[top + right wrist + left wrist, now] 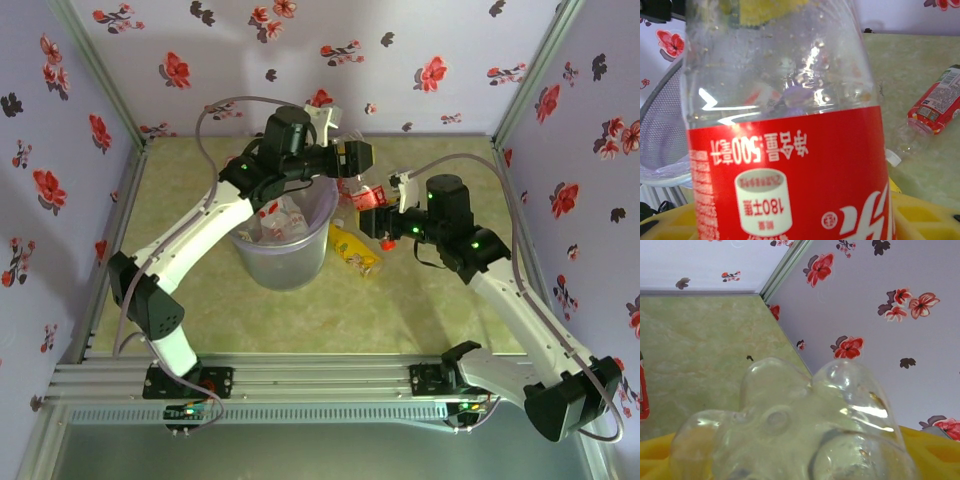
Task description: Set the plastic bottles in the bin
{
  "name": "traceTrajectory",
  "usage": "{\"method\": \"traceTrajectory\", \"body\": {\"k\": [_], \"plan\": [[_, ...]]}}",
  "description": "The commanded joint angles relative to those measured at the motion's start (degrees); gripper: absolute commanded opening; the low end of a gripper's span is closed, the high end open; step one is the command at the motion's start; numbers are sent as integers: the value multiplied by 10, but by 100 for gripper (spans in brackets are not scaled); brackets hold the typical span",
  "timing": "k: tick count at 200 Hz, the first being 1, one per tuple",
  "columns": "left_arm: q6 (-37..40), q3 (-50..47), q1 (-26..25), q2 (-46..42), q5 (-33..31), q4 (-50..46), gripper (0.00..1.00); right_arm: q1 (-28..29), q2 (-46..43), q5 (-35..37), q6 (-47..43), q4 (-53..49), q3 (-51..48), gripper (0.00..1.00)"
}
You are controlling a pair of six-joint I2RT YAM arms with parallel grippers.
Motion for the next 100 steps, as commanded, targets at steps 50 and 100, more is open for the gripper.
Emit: {"method": "traceTrajectory", "body": {"k": [50, 100], "plan": [[-2, 23, -4, -1, 11, 28, 61, 3, 11, 1, -13, 34, -9, 57], [-10, 22, -3, 0, 10, 43, 55, 3, 9, 8, -13, 28, -9, 76]]}}
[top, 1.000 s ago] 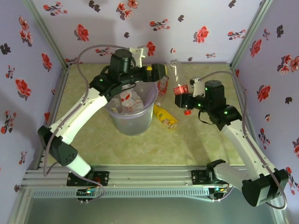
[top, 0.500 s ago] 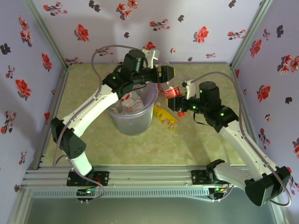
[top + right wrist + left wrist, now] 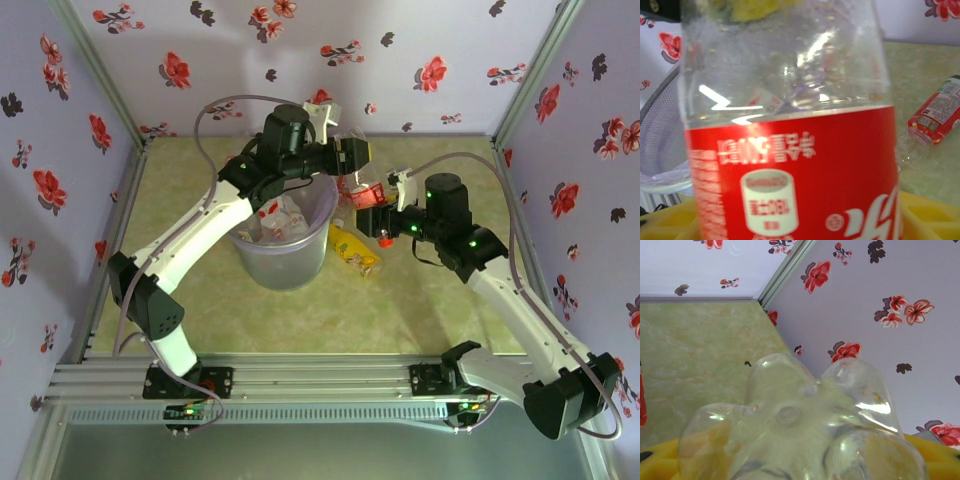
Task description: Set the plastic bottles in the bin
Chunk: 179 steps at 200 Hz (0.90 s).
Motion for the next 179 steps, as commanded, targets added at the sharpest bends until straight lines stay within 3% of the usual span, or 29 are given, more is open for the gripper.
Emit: {"method": "traceTrajectory", "body": {"k": [1, 53, 86, 133, 179], "plan": [[-5, 19, -3, 0, 10, 32, 55, 3, 0, 8, -4, 7, -6, 77], [-11, 22, 6, -1, 10, 48, 51, 0, -32, 52, -4, -11, -2, 99], [-8, 27, 18, -5, 10, 48, 50, -22, -69, 98, 6, -39, -4, 99], [10, 53, 48, -21, 9, 33, 46, -102, -122, 111, 58, -40, -32, 99], [49, 96, 95, -55, -5, -16, 35, -163, -99, 128, 91, -74, -45, 99]]}}
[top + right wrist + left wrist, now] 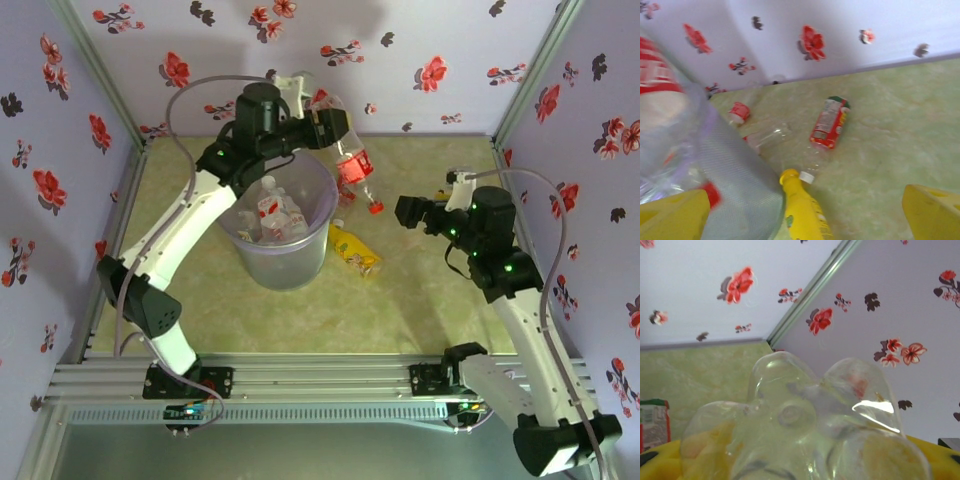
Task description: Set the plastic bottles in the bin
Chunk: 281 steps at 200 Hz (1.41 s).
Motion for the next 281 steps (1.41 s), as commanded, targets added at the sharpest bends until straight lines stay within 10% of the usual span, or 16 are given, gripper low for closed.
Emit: {"method": "traceTrajectory", "body": {"k": [1, 114, 281], "plan": [[38, 41, 24, -47, -6, -24, 35, -18, 14, 19, 29, -25, -13, 99], [171, -13, 119, -197, -189, -201, 0, -20, 73, 43, 26, -32, -23, 99], [91, -215, 97, -174, -95, -173, 0, -20, 83, 30, 21, -17, -55, 98]]}}
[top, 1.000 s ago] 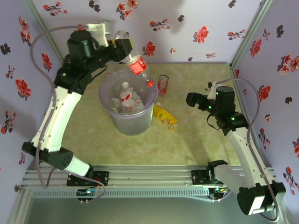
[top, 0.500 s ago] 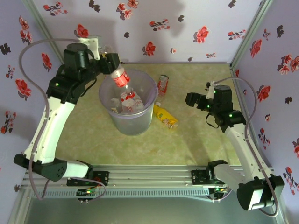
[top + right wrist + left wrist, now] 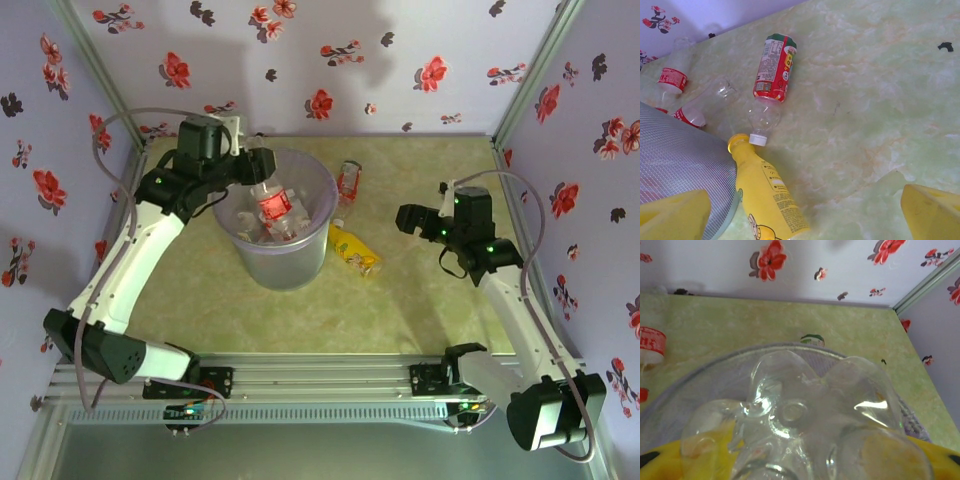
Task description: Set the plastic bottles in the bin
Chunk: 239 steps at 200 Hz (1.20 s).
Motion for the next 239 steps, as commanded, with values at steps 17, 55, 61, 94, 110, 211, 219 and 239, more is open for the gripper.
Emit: {"method": "traceTrajectory", "body": {"k": [17, 55, 61, 94, 110, 211, 219, 239], "plan": [[-23, -35, -4, 1, 13, 24, 0, -2, 4, -2, -4, 12, -9, 98], [-35, -62, -4, 4, 14, 34, 0, -2, 8, -1, -3, 13, -12, 98], [-38, -66, -4, 5, 16, 35, 0, -3, 8, -1, -3, 14, -13, 98], [-53, -84, -4, 10, 26, 47, 0, -2, 9, -1, -3, 16, -16, 98], [-68, -97, -4, 11, 37, 66, 0, -2, 10, -1, -3, 17, -17, 98], [-117, -182, -7, 16, 35, 138, 21, -2, 15, -7, 0, 27, -24, 98], [-115, -184, -7, 16, 35, 138, 30, -3, 20, -10, 0, 29, -22, 98], [-109, -187, -8, 12, 33, 136, 40, -3, 29, -21, 1, 23, -11, 98]]}}
